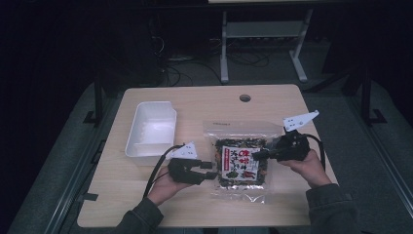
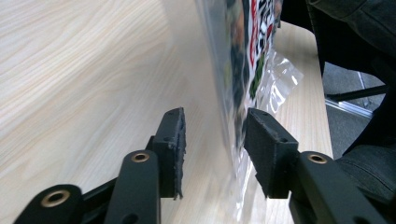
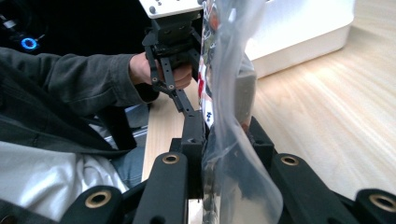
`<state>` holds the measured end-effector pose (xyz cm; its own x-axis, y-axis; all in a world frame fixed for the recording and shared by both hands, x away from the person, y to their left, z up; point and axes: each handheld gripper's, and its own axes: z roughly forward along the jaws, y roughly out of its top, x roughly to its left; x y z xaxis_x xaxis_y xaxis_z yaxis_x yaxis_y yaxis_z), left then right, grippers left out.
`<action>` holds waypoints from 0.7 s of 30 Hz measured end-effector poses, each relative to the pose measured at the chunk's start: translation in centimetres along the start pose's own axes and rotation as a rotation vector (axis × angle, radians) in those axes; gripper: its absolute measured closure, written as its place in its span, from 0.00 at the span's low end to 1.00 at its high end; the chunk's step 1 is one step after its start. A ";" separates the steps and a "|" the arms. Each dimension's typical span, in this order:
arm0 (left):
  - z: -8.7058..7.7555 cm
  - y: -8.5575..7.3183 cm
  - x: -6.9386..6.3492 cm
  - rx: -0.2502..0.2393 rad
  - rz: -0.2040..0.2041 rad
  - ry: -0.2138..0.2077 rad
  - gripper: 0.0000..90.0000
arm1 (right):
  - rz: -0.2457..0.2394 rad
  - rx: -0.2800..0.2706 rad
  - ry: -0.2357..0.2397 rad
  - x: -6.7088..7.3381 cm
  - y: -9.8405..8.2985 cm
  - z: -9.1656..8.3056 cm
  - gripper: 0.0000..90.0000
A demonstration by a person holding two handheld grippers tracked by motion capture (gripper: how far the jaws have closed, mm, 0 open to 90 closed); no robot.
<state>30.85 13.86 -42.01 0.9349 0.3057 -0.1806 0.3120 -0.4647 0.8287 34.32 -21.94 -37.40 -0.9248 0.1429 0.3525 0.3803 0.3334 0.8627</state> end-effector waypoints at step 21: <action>-4.4 -3.3 -0.8 0.077 0.059 0.171 0.48 | 0.069 -0.097 -0.334 1.8 4.2 -0.2 0.83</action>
<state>28.30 18.80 -42.25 0.9117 0.4094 -0.0346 0.2753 -0.5462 0.7911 34.27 -20.45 -33.03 -0.8378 0.4645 0.2868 0.4248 0.2248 0.8769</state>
